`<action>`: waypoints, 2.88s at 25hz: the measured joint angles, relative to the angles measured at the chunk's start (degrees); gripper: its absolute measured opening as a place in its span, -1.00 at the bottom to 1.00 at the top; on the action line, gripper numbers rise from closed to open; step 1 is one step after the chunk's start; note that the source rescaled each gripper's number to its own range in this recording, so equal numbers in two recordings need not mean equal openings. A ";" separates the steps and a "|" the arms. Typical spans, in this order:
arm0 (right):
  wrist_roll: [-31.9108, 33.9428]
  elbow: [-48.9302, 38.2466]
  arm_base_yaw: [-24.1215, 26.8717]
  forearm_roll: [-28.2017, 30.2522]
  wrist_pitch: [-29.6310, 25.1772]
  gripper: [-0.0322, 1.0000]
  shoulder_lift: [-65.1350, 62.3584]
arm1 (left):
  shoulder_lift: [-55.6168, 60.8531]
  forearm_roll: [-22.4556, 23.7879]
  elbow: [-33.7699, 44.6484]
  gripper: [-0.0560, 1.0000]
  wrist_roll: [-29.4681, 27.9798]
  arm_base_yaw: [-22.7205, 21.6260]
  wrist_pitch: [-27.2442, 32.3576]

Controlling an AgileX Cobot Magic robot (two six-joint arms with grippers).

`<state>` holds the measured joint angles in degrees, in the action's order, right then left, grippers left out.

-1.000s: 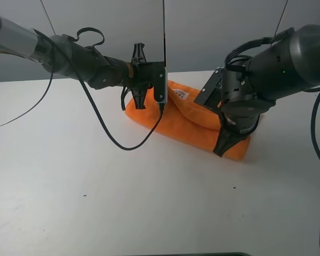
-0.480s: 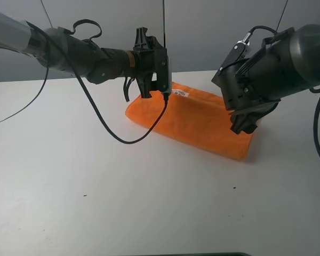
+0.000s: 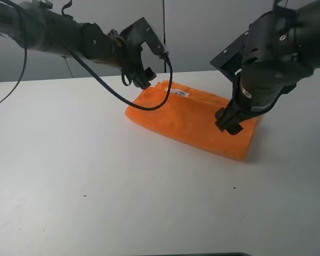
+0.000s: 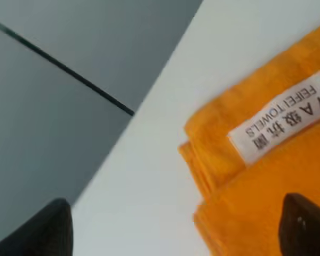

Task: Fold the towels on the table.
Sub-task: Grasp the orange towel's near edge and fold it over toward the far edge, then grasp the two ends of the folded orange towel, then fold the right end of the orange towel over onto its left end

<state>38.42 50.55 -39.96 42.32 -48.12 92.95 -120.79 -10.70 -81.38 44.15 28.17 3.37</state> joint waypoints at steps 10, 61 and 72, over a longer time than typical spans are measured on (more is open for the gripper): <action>-16.02 0.47 11.23 -28.71 8.35 1.00 -5.49 | 0.07 -2.20 -0.12 1.00 -22.37 -3.57 16.58; -43.66 0.47 26.57 -64.15 11.63 1.00 1.30 | -11.42 9.49 -9.24 1.00 -57.36 -3.57 39.68; -42.60 0.47 27.91 -63.00 14.05 1.00 6.85 | -7.99 9.16 -1.72 1.00 -59.52 -3.46 35.54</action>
<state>-4.18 51.01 -12.05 -20.69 -34.07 99.80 -128.78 -1.53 -83.09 -15.37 24.71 38.91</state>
